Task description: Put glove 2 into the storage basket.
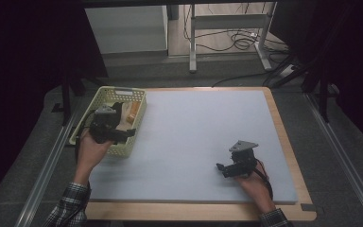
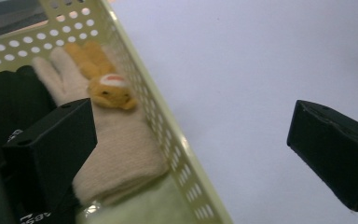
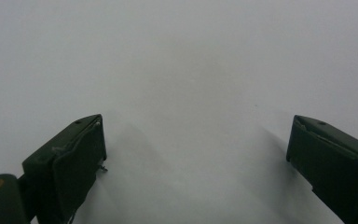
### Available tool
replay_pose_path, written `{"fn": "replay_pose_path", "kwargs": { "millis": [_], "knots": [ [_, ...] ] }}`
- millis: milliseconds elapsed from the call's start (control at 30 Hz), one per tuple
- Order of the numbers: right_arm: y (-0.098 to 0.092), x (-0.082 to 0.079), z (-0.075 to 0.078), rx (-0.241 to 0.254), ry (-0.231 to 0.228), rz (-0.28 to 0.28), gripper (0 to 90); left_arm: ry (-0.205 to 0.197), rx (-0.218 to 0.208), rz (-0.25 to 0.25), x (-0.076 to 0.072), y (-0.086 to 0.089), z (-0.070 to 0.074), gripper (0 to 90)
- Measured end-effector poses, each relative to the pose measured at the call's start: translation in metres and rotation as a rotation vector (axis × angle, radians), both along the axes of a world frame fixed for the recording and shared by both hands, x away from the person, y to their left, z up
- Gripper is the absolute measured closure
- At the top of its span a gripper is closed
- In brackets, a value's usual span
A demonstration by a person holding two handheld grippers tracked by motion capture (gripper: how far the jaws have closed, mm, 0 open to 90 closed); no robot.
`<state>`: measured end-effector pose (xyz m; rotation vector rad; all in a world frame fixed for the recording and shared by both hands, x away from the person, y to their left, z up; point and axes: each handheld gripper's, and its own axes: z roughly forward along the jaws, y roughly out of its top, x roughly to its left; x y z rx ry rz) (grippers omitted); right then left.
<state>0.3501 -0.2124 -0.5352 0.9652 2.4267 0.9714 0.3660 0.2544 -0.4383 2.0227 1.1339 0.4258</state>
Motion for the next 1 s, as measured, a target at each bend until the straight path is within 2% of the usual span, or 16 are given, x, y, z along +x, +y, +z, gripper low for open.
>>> {"fn": "replay_pose_path", "kwargs": {
  "millis": [267,567,1000],
  "knots": [
    [0.000,0.000,0.000,0.000,0.003,-0.002,4.3,-0.019,0.005,-0.045,-0.007,-0.016,0.000,1.6],
    [0.000,0.000,0.000,0.001,0.006,-0.003,4.3,-0.023,0.016,-0.084,-0.012,-0.037,-0.010,1.6],
    [0.000,0.000,0.000,-0.001,0.002,-0.002,4.3,-0.036,-0.012,-0.157,-0.026,-0.065,-0.019,1.6]
  ]
}}
